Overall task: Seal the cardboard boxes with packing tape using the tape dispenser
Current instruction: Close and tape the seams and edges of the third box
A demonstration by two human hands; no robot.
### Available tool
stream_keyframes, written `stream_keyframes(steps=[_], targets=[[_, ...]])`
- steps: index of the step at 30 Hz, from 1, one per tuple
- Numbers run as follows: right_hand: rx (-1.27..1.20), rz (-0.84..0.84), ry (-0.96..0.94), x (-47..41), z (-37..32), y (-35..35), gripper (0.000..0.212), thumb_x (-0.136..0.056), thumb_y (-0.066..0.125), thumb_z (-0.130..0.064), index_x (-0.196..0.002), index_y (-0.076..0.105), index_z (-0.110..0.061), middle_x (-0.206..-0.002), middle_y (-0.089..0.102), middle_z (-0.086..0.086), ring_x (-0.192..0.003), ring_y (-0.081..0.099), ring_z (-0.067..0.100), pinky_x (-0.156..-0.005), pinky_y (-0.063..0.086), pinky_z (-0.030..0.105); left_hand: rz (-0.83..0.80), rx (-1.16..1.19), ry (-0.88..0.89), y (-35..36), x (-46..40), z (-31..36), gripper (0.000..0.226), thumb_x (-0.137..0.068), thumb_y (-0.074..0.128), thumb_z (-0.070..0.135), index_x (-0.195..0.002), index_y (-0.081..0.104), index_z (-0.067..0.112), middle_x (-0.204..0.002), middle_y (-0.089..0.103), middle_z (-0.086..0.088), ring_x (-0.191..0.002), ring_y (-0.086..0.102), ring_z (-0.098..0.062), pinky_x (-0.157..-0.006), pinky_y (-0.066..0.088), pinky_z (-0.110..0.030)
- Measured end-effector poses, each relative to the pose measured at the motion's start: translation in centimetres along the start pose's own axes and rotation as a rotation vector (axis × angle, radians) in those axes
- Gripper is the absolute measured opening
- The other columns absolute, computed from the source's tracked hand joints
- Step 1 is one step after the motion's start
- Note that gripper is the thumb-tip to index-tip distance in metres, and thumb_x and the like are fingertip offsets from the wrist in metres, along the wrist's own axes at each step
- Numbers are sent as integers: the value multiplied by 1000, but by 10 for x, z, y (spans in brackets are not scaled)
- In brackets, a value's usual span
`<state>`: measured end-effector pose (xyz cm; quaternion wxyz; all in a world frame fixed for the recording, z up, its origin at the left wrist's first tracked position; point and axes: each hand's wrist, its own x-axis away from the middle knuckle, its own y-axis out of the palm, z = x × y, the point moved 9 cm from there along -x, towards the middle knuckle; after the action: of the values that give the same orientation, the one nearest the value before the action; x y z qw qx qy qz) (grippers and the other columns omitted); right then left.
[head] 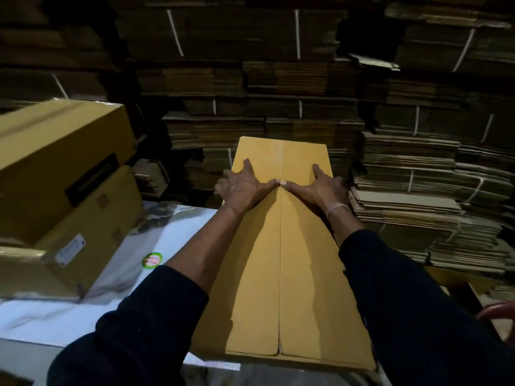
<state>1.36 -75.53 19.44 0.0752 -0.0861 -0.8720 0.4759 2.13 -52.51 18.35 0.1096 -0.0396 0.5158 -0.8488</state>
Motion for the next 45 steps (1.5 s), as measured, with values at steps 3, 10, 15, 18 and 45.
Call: stream_keyframes(steps=[3,10,15,18,45], targets=[[-10,-30,12,6,-66,47,125,-62,63,-95,-163,16,-39,-163,19,24,-144,29,52,-111,39,62,24,-45,-20,-42,-21,-66,109,-74,55,93,-157,23,30,-146,39,-29,-132,43,-52,-104,39,-56],[-36,-125,-23,30,-193,153,121,-63,66,-91,-162,16,-43,-162,18,22,-143,29,53,-110,38,65,17,-57,-62,-95,-55,-224,109,-73,49,96,-155,22,31,-146,42,-30,-132,43,-54,-103,40,-60],[-24,-205,-84,41,-233,227,112,-70,66,-87,-160,18,-42,-158,24,23,-138,35,54,-106,41,63,-4,-83,-163,-100,-54,-302,108,-74,51,94,-157,21,31,-148,37,-32,-134,41,-56,-106,37,-61],[-16,-240,-90,46,-234,264,108,-72,66,-85,-159,19,-42,-157,26,23,-136,38,51,-103,42,58,-28,-92,-215,-86,-49,-334,109,-75,50,94,-158,18,32,-147,37,-31,-134,42,-54,-105,39,-59],[38,-356,10,62,-152,376,109,-75,59,-88,-161,4,-51,-169,5,22,-152,18,51,-117,33,61,-138,-137,-196,31,-12,-403,109,-78,36,96,-162,7,34,-153,26,-28,-136,37,-49,-110,34,-54]])
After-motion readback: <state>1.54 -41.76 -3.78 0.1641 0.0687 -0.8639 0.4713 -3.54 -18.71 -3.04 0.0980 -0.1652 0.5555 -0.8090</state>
